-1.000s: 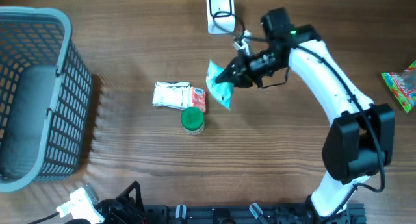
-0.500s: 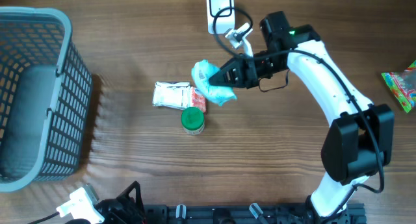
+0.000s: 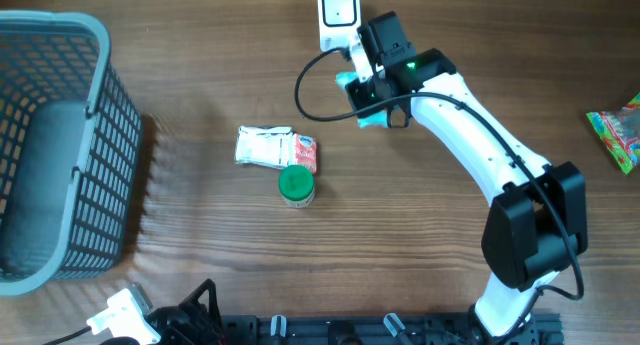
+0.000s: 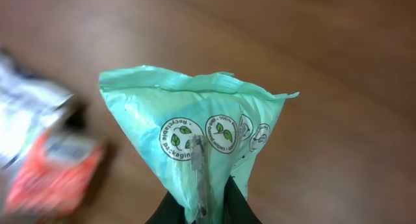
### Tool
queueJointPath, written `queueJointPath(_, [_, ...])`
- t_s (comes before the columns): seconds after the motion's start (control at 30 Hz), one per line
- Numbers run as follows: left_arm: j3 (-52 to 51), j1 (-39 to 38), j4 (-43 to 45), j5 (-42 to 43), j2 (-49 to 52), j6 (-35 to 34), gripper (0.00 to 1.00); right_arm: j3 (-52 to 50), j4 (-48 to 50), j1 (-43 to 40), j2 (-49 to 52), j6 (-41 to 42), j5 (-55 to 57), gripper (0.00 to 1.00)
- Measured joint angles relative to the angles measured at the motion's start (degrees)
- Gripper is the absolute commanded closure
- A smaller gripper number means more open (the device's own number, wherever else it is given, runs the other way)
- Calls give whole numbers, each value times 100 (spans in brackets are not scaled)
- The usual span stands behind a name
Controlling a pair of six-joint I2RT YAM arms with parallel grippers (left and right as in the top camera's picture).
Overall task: Scan the item barcode
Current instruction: 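Lift tissue pack up to the white scanner with right gripper, then place tissue pack at right side of table beside Haribo bag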
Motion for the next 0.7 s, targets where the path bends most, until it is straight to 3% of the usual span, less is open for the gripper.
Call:
queueJointPath(0.13, [0, 0, 0, 0, 0, 0, 0, 599, 426, -2, 505, 109, 614, 96])
queueJointPath(0.27, [0, 0, 0, 0, 2, 0, 0, 2872, 111, -2, 2122, 103, 1106, 96])
queueJointPath(0.37, [0, 0, 0, 0, 0, 0, 0, 3987, 284, -2, 3086, 46, 1305, 96])
queueJointPath(0.6, [0, 0, 0, 0, 0, 0, 0, 4113, 896, -26, 3353, -96, 1705, 96])
queueJointPath(0.7, [0, 0, 0, 0, 0, 0, 0, 4406, -140, -155, 3368, -42, 1751, 96])
